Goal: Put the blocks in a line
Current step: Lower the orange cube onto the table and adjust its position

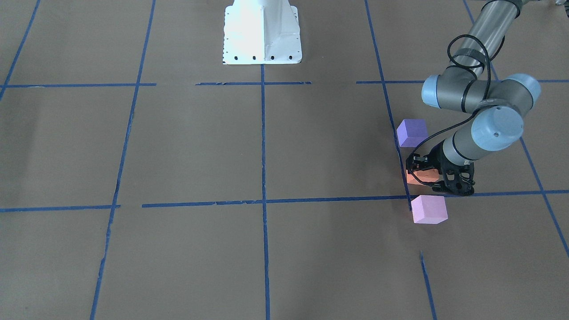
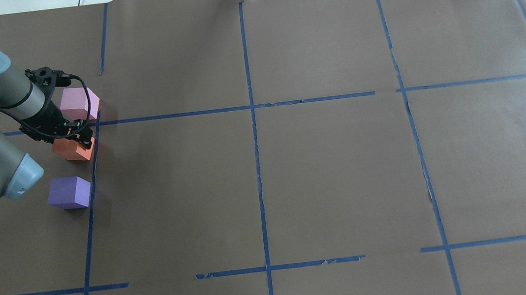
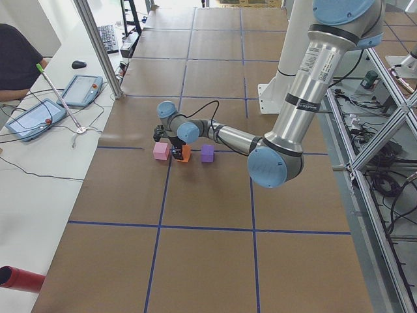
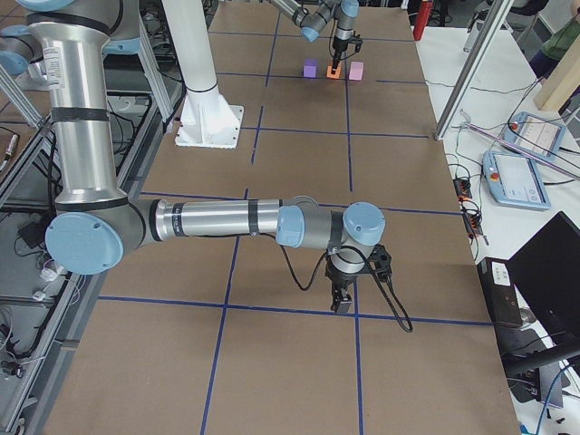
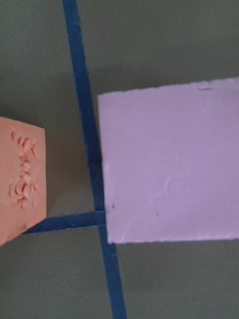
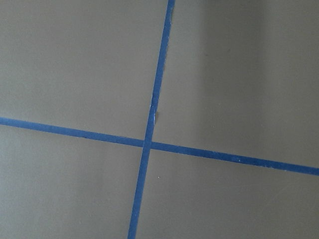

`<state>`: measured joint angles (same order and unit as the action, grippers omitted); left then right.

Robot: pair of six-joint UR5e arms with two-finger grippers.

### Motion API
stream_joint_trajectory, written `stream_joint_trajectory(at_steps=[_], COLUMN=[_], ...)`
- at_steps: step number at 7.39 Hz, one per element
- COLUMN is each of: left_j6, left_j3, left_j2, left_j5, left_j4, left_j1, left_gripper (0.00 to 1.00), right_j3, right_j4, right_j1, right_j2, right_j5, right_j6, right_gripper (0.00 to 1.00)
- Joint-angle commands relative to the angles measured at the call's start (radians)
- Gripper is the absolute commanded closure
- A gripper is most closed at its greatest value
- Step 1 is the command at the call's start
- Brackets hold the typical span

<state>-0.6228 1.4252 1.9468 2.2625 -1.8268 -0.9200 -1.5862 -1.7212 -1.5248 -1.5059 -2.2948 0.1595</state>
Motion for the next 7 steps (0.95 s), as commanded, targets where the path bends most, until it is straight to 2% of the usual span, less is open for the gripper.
stream_joint_trajectory(at_steps=[1, 7], left_j6=[0.0, -0.003], left_j3=[0.0, 0.046], left_j2=[0.0, -0.014], left_j5=[0.0, -0.011], left_j4=[0.0, 0.015], left_j1=[0.0, -0.011], left_gripper=[0.01, 0.01], right_j3=[0.0, 0.0], right_j4=[0.0, 0.0], right_j1=[0.0, 0.0], right_j2=[0.0, 0.0], right_j5=[0.0, 0.0], right_j6=[0.0, 0.0], right_gripper=[0.0, 0.0])
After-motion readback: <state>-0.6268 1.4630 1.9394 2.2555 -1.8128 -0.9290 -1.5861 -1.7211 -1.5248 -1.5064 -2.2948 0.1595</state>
